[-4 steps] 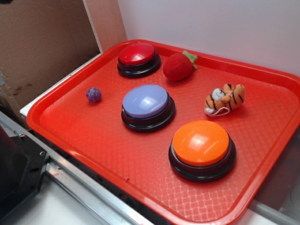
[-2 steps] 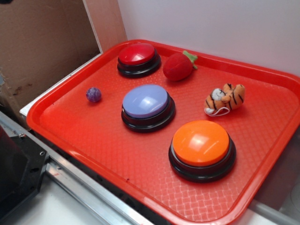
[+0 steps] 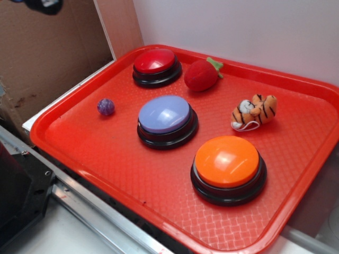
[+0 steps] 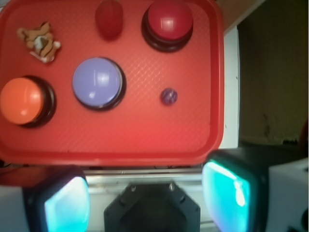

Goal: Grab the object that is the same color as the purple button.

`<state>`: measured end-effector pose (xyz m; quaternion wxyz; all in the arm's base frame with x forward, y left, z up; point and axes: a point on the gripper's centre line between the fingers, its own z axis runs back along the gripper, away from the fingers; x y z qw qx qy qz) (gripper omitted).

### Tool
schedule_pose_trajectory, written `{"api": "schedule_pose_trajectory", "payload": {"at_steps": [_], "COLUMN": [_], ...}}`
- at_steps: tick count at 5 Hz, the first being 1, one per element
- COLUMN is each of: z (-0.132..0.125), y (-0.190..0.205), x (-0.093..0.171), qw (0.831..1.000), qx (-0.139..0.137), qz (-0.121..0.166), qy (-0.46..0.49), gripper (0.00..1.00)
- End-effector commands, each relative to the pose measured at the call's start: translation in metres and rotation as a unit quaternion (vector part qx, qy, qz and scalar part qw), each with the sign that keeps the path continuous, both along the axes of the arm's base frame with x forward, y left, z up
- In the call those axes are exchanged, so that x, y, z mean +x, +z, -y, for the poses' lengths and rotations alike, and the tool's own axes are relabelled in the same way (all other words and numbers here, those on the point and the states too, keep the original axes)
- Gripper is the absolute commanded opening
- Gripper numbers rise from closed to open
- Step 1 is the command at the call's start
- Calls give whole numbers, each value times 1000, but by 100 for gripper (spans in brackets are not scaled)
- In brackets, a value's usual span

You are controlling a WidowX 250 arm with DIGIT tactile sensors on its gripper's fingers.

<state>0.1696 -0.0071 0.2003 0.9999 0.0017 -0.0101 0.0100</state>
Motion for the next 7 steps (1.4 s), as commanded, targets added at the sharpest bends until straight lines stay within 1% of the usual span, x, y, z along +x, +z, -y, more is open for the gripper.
{"api": "schedule_pose_trajectory", "payload": {"at_steps": [1, 2, 3, 4, 5, 6, 7], "z": [-18, -28, -48, -62, -74, -77, -68], "y": [-60, -98, -119, -123, -126, -138, -156], "x": [58, 74, 63, 54, 46, 47, 51], "qw": [999, 997, 995, 995, 995, 994, 992], "qx": [1, -1, 9, -3, 4, 1, -5], "qz": [-47, -75, -98, -97, -96, -110, -119], "qy": [-10, -21, -10, -7, -18, -27, -45], "gripper": [100, 100, 100, 100, 100, 100, 100]}}
